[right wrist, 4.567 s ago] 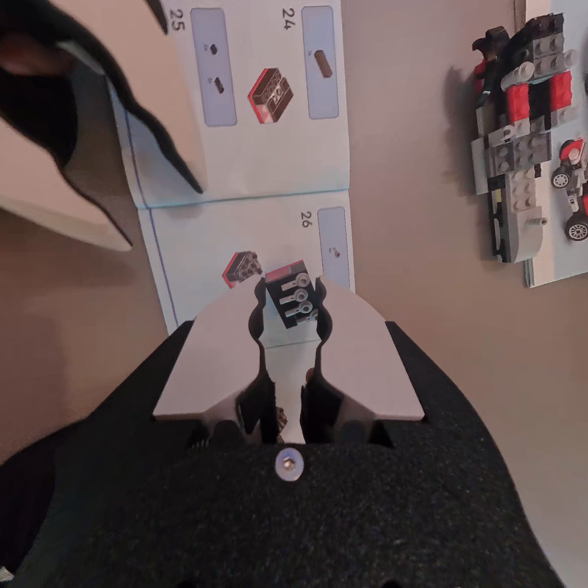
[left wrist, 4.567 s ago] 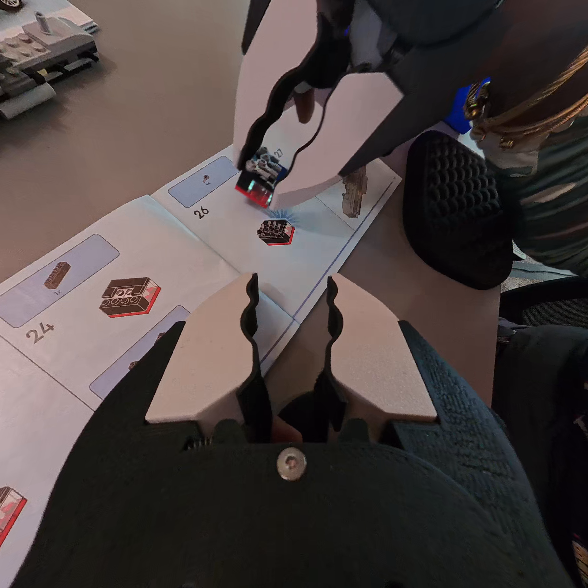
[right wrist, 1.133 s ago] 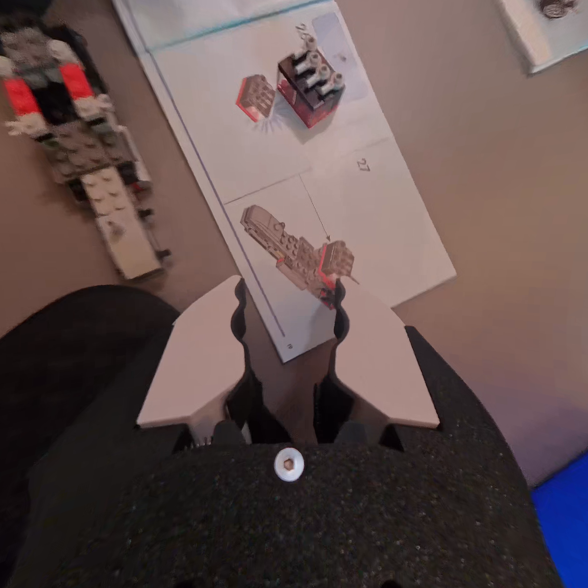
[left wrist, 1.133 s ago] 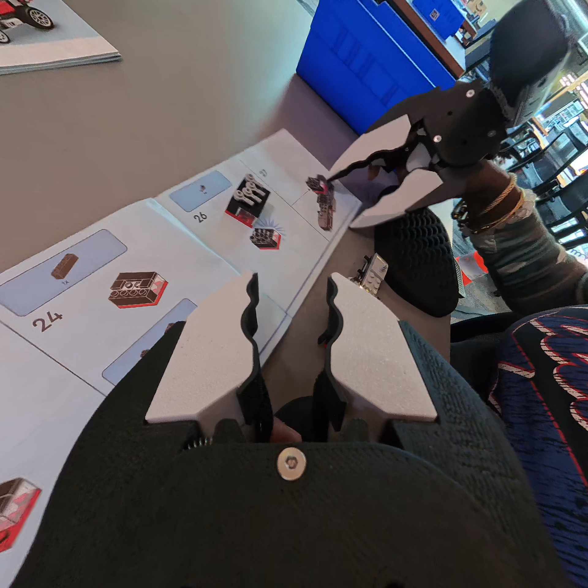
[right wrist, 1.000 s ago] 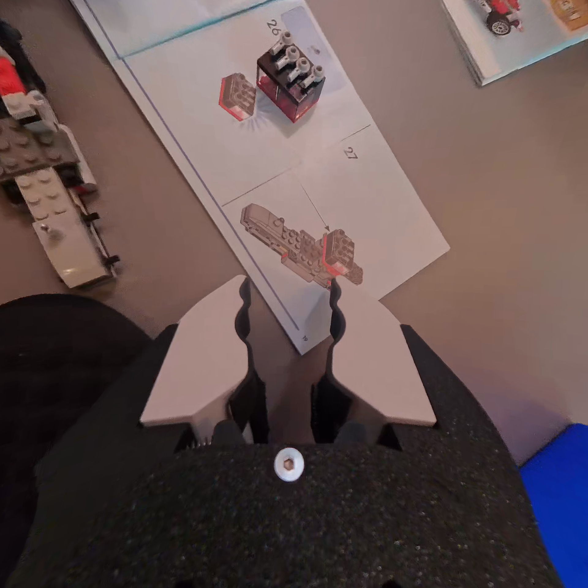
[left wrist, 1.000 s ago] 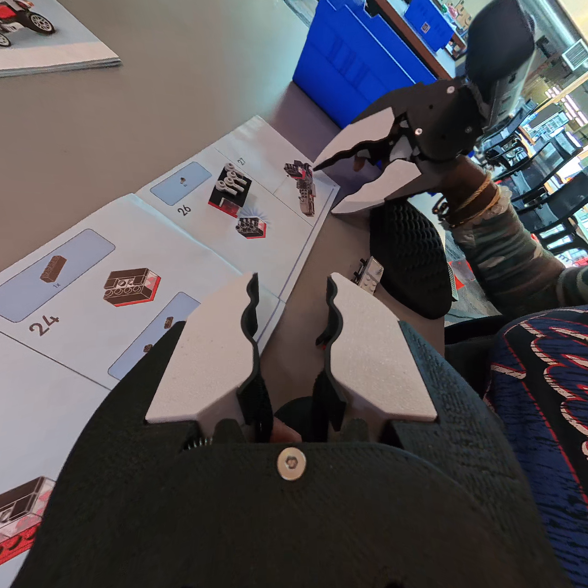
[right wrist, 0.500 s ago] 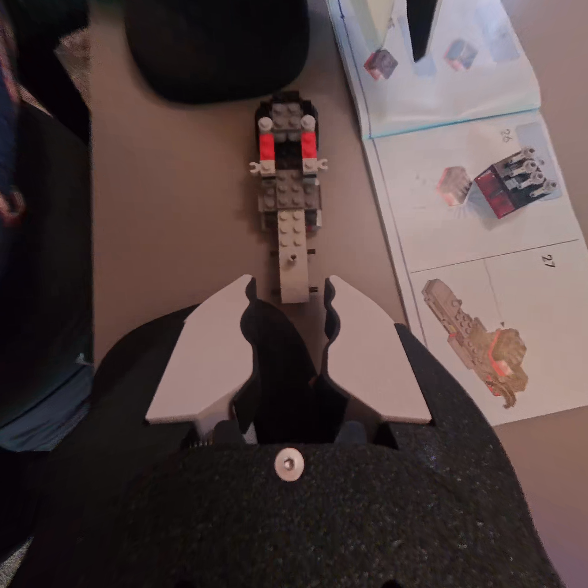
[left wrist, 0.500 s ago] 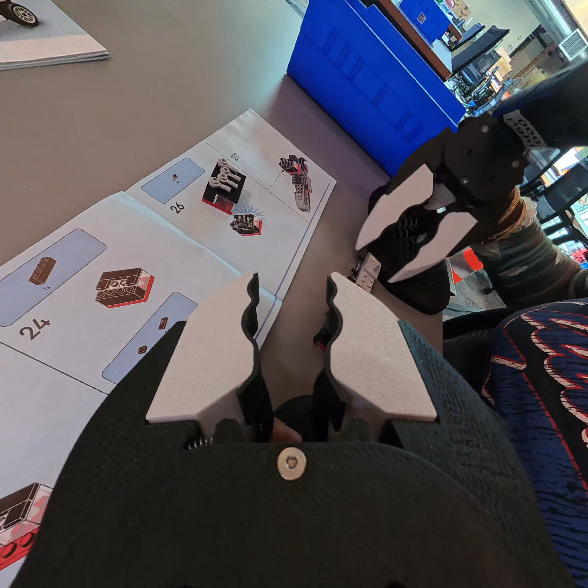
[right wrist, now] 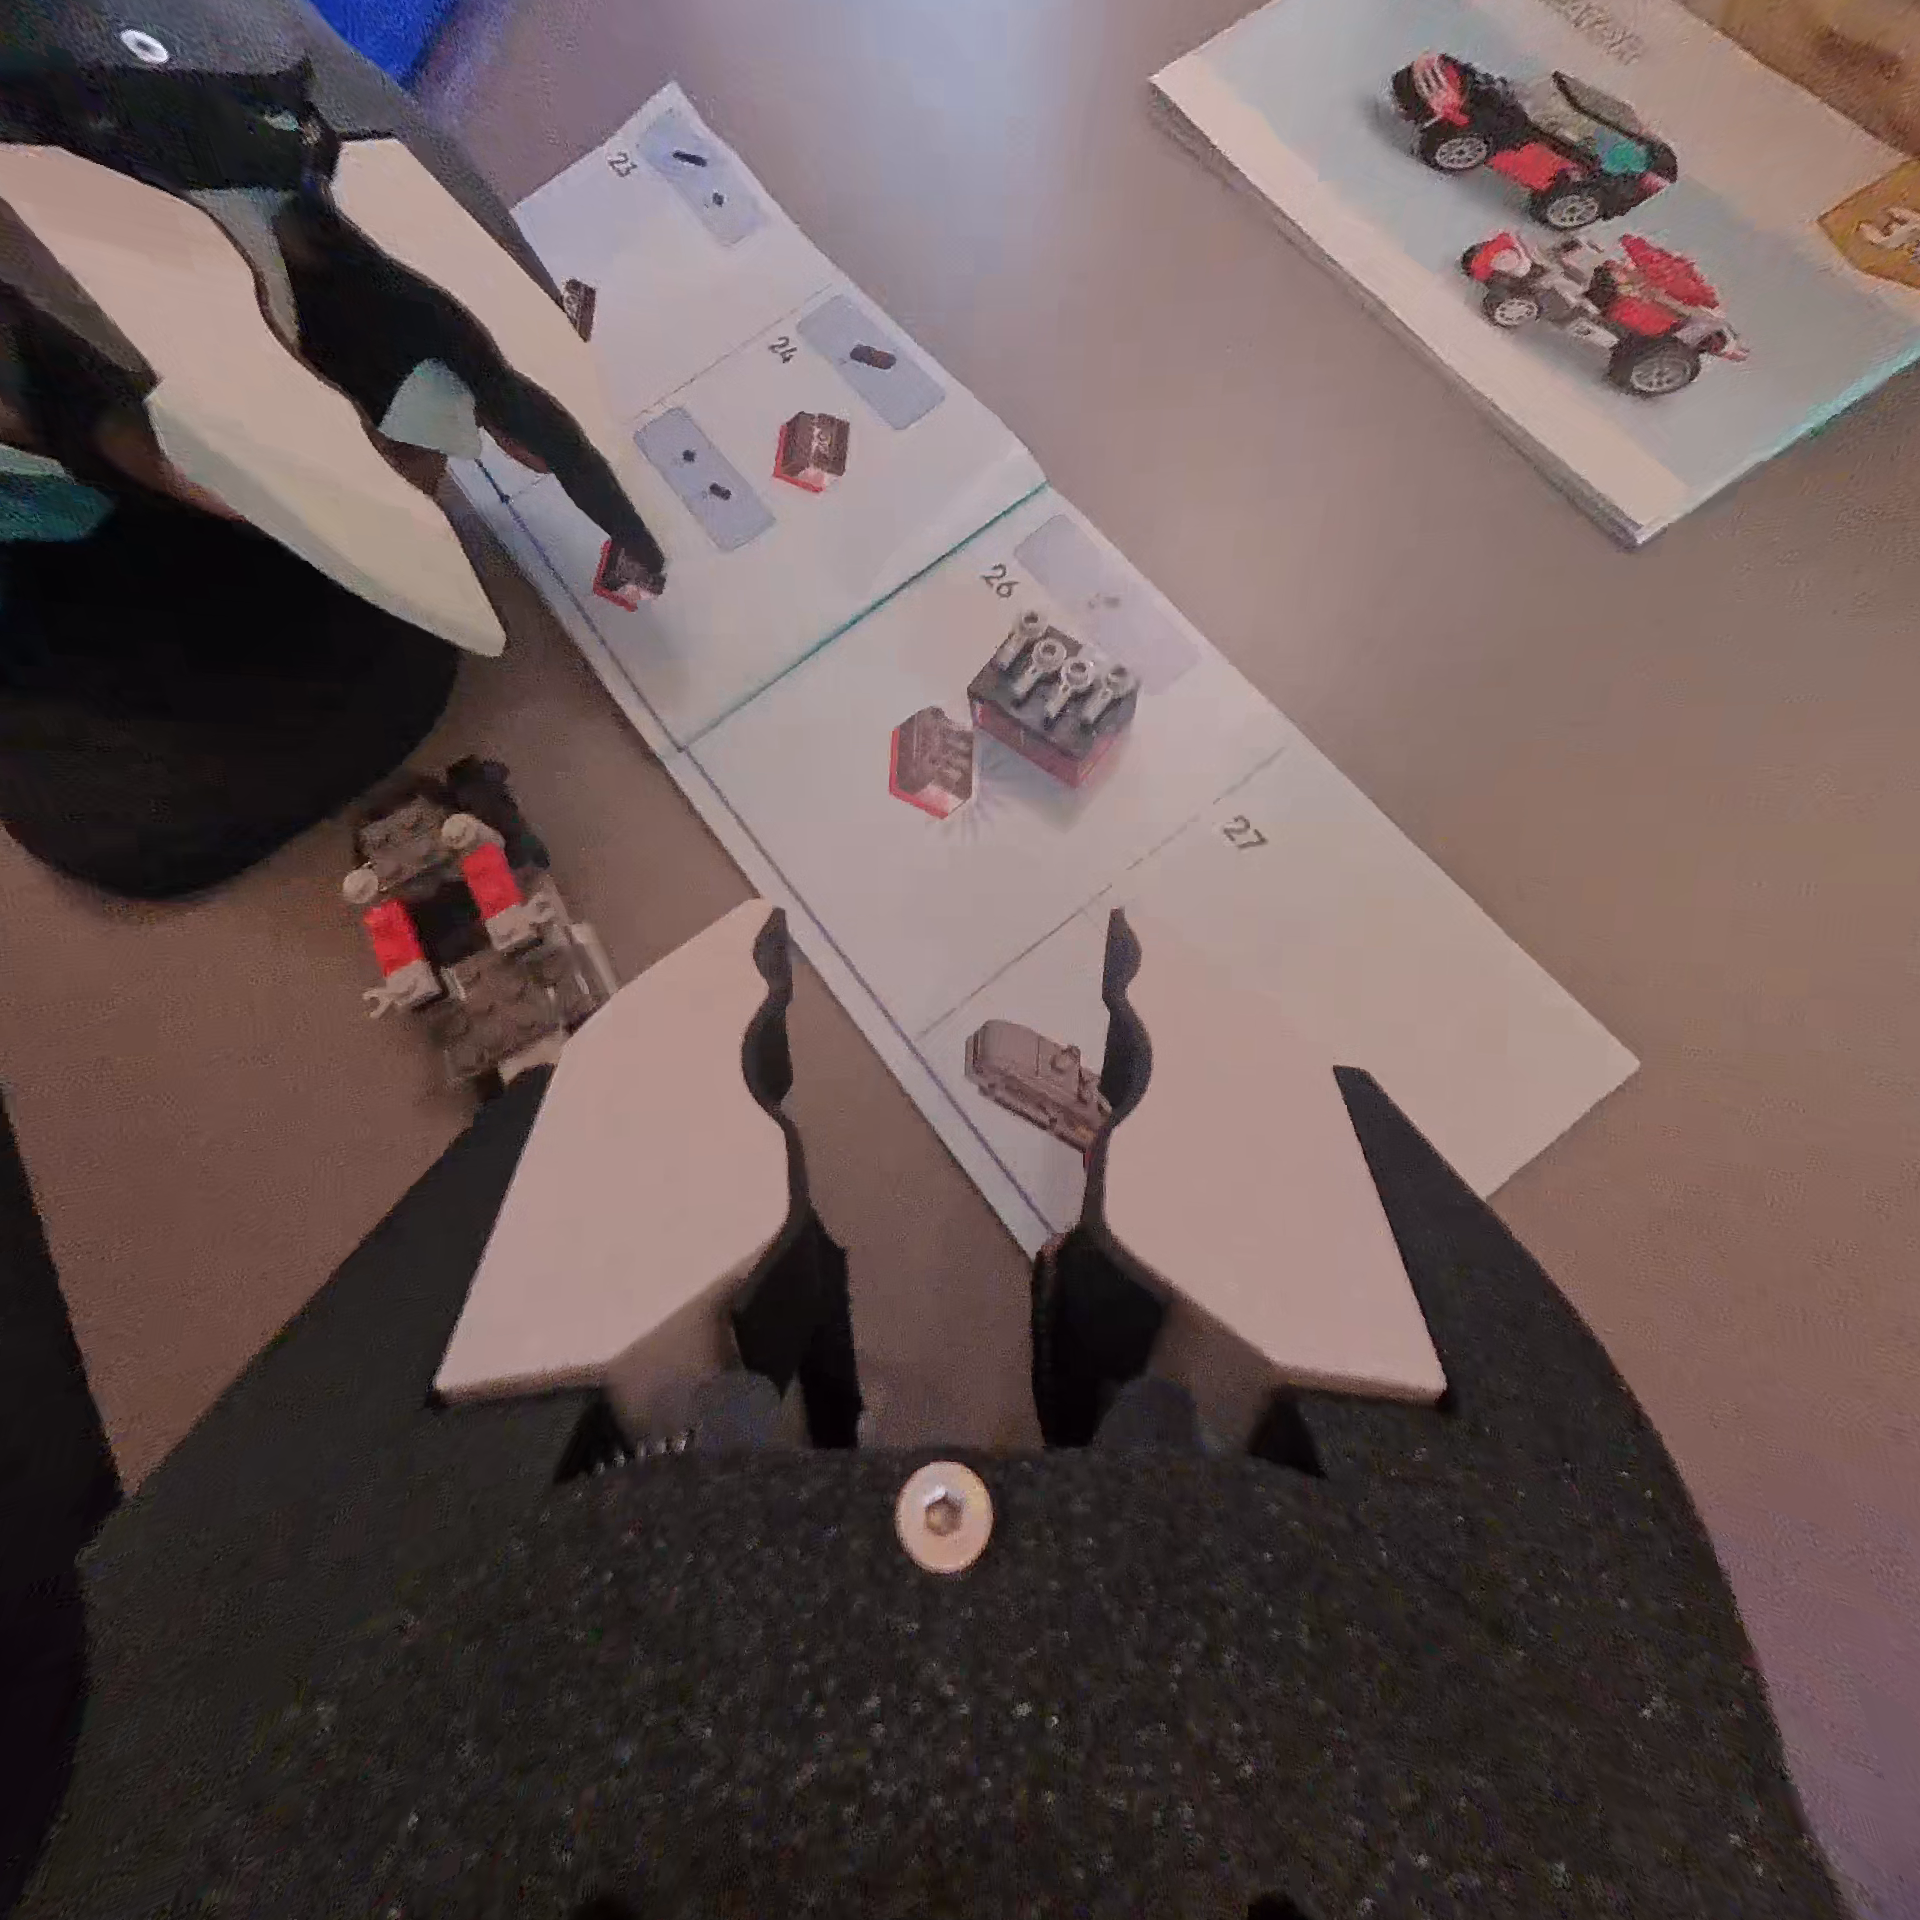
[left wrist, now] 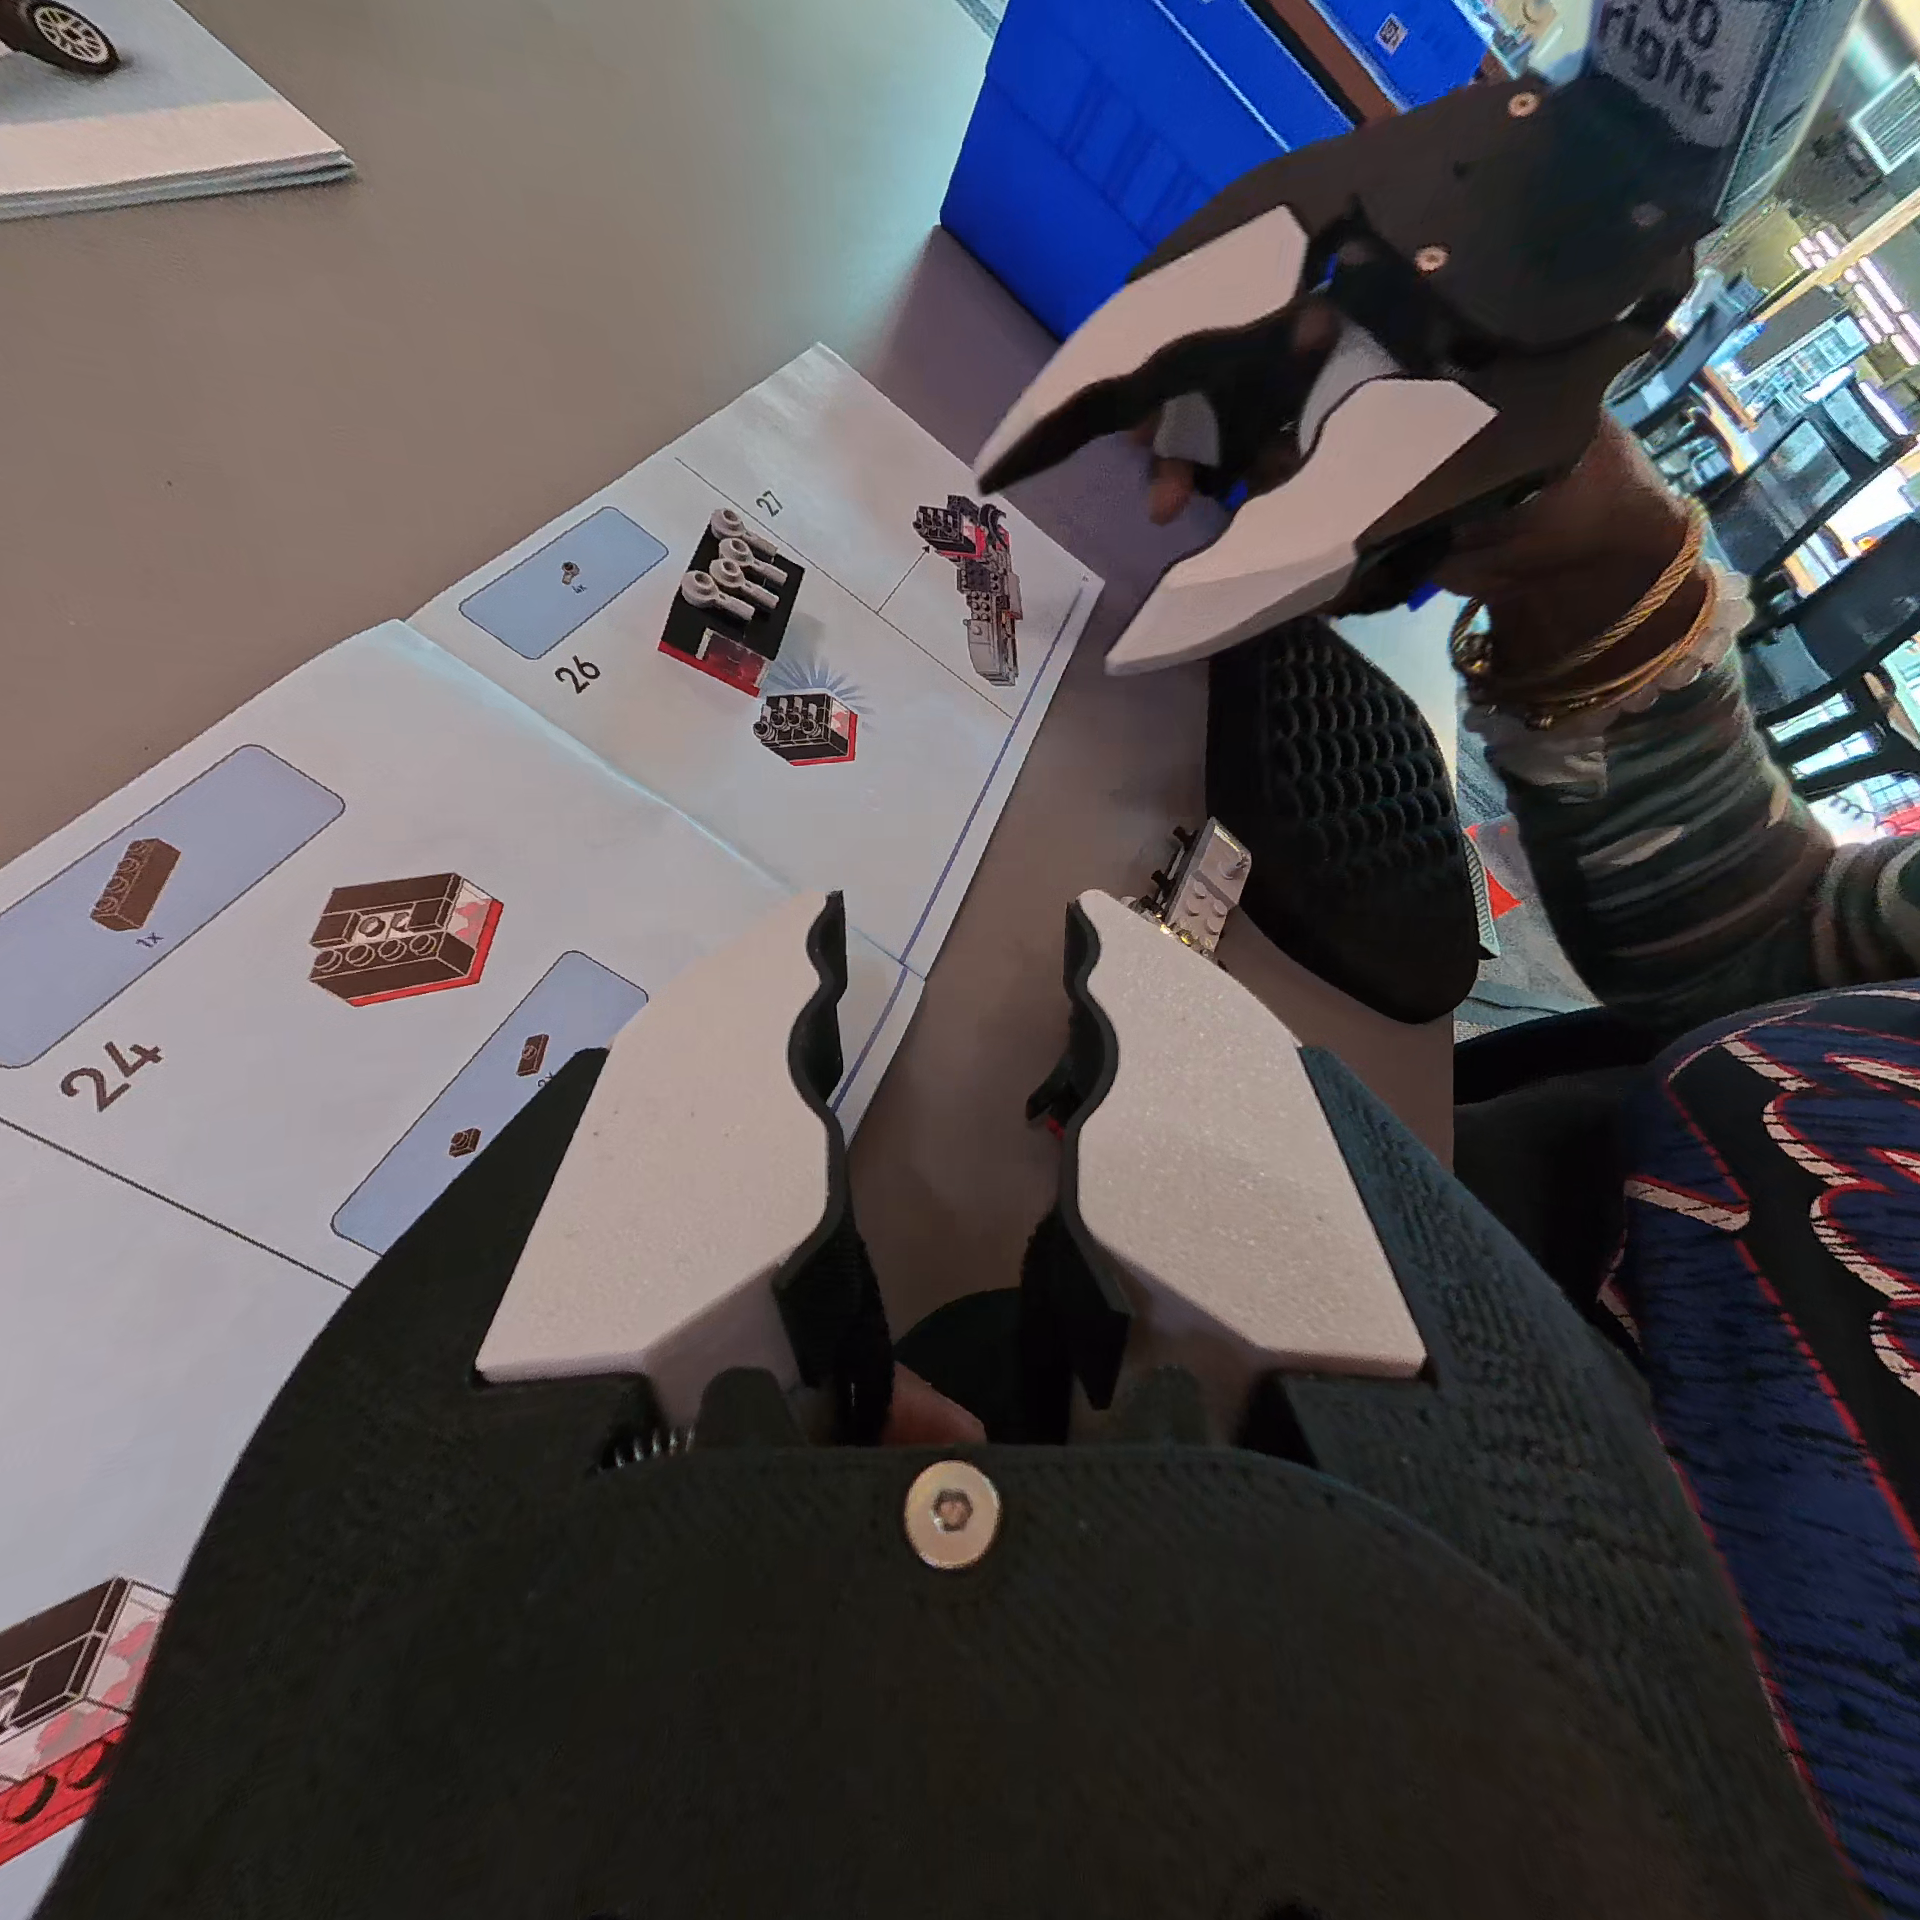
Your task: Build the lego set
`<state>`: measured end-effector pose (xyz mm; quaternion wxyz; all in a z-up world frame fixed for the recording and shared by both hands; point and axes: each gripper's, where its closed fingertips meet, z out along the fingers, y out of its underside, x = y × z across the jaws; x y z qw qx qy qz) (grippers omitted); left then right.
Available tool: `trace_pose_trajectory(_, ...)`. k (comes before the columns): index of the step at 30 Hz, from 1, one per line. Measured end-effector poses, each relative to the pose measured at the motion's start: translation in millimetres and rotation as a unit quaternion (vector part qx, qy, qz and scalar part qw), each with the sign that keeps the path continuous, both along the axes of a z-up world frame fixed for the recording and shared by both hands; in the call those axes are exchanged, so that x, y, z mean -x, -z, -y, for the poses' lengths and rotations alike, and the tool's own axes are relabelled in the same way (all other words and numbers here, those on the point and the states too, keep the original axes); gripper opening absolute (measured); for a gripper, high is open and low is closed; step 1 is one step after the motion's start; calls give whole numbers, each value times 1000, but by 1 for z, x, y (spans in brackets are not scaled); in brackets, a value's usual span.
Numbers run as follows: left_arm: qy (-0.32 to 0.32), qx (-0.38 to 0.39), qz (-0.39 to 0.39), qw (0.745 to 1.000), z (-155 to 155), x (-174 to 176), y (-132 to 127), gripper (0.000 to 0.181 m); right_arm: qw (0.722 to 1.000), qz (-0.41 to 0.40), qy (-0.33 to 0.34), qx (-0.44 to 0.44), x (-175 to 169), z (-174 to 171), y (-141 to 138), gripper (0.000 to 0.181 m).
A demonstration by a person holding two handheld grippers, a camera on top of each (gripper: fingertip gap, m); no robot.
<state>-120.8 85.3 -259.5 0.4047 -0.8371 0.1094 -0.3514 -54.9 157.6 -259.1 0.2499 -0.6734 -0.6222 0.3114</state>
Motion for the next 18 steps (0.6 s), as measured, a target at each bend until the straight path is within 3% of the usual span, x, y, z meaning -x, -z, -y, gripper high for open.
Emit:
trace_pose_trajectory(3, 0, -5, 6, 1000, 0, 0, -2, 40, 999, 15, -23, -25, 22, -2, 10, 59)
trace_pose_trajectory(6, 0, -8, 14, 1000, 1, 1, -4, 40, 991, 27, -118, -58, 37, -6, 11, 57)
trace_pose_trajectory(10, 2, -8, 18, 1000, 1, 0, -4, 40, 936, 91, -290, -179, 42, -30, 18, 54)
trace_pose_trajectory(12, 2, -7, 19, 1000, 1, 1, -4, 40, 913, 115, -352, -171, 46, -33, 22, 52)
trace_pose_trajectory(18, 1, -6, 17, 1000, 0, 1, -3, 40, 875, 158, -444, -107, 63, -22, 30, 39)
